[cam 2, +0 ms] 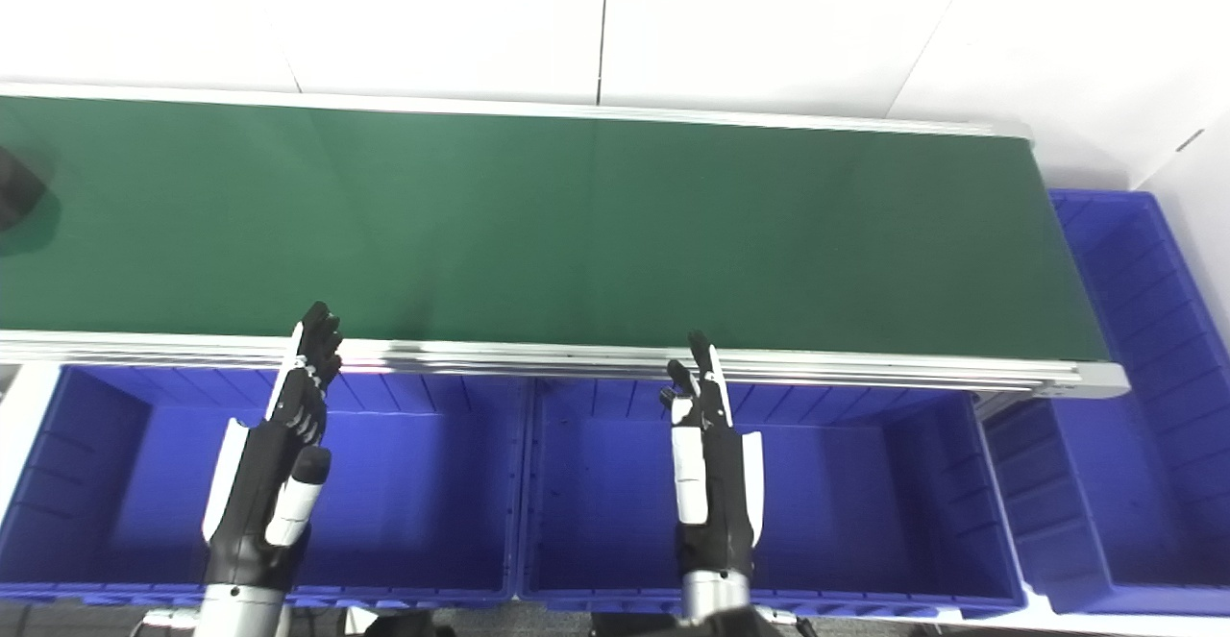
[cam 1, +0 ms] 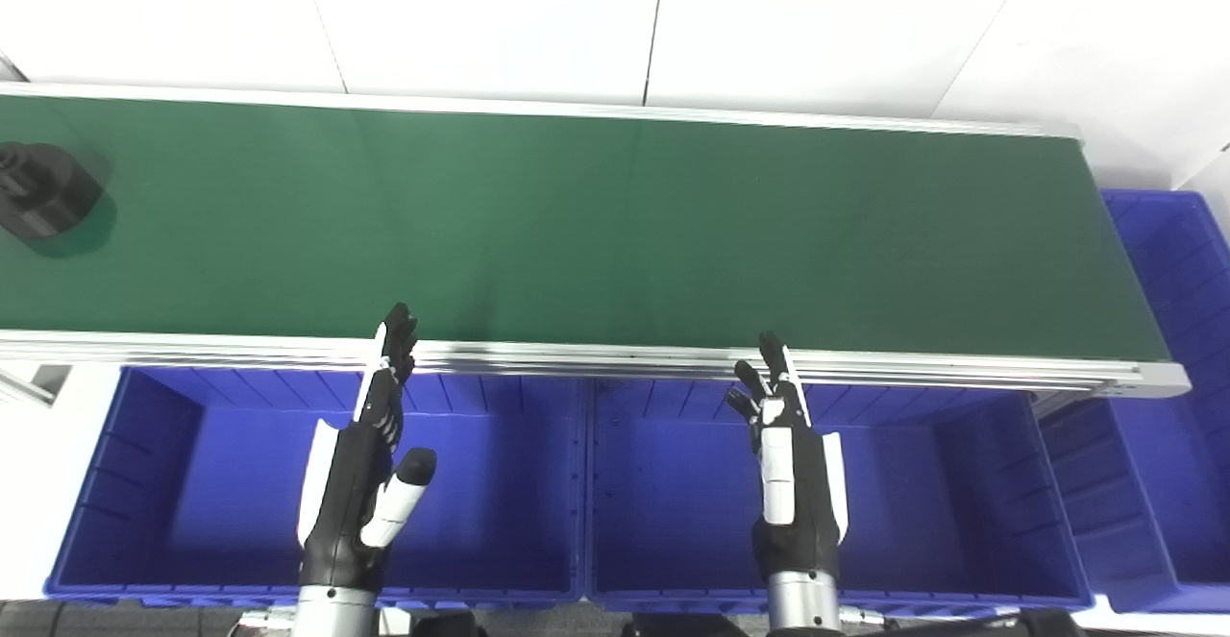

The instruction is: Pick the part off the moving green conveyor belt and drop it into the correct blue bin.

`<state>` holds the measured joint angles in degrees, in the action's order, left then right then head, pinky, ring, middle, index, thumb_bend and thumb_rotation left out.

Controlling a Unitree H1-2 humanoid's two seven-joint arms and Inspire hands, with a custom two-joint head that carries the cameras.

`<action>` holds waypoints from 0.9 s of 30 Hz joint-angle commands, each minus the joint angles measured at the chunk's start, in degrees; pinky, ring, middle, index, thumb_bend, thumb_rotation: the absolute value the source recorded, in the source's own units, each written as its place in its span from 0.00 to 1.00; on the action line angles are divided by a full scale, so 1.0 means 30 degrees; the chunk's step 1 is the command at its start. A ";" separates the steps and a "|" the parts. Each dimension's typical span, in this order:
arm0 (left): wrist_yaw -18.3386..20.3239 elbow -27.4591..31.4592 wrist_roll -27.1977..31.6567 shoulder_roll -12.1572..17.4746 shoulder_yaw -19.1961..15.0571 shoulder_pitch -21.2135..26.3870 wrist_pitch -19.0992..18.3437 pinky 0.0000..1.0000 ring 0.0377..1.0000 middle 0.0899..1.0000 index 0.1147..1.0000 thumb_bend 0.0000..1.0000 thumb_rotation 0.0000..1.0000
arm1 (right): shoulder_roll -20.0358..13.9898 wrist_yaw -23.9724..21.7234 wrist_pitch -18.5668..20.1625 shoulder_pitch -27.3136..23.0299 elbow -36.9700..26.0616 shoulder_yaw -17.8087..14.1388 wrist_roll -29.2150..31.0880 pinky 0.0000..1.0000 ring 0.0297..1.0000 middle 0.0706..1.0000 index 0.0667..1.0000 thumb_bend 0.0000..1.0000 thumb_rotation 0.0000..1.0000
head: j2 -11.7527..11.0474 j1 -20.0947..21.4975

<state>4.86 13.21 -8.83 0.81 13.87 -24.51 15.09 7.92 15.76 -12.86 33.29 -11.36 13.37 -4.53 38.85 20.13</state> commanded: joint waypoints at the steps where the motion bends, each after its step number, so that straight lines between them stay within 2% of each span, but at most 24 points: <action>1: -0.0001 0.0441 0.0313 -0.0053 0.0066 0.0027 0.0299 1.00 1.00 1.00 1.00 0.87 0.94 | 0.0916 -0.0198 -0.1177 0.1245 -0.0307 0.0615 -0.0103 0.86 0.93 0.99 0.97 0.75 1.00 | -0.0003 -0.0026; 10: -0.0091 0.0330 -0.0088 -0.0041 0.0188 -0.0049 0.0312 1.00 1.00 1.00 1.00 0.85 0.93 | 0.0823 -0.0285 -0.1420 0.1236 -0.0051 0.0460 -0.0117 0.86 0.92 0.99 0.97 0.75 1.00 | -0.0564 -0.0430; 14: -0.0110 0.0387 -0.0353 -0.0055 0.0254 -0.0083 0.0154 0.97 1.00 1.00 1.00 0.88 0.92 | 0.0809 -0.0457 -0.1404 0.1239 -0.0038 0.0335 0.0024 0.86 0.93 1.00 0.97 0.76 1.00 | -0.0614 -0.0496; 23: 0.0072 0.0802 0.0043 -0.0055 0.0422 -0.0151 -0.0673 1.00 1.00 1.00 1.00 0.87 0.91 | 0.0860 -0.0546 -0.1191 0.1255 -0.0131 0.0207 -0.0071 0.85 0.92 1.00 0.97 0.77 1.00 | -0.0577 -0.0513; 27: 0.0001 0.0748 -0.0150 -0.0040 0.0434 -0.0160 -0.0550 0.99 1.00 1.00 1.00 0.86 0.92 | 0.0826 -0.0597 -0.1218 0.1249 -0.0124 0.0221 -0.0078 0.85 0.92 1.00 0.97 0.76 1.00 | -0.0577 -0.0513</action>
<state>5.04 13.37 -9.19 0.92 14.80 -25.05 12.44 7.96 14.57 -13.80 35.41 -10.12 12.91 -4.71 37.18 18.63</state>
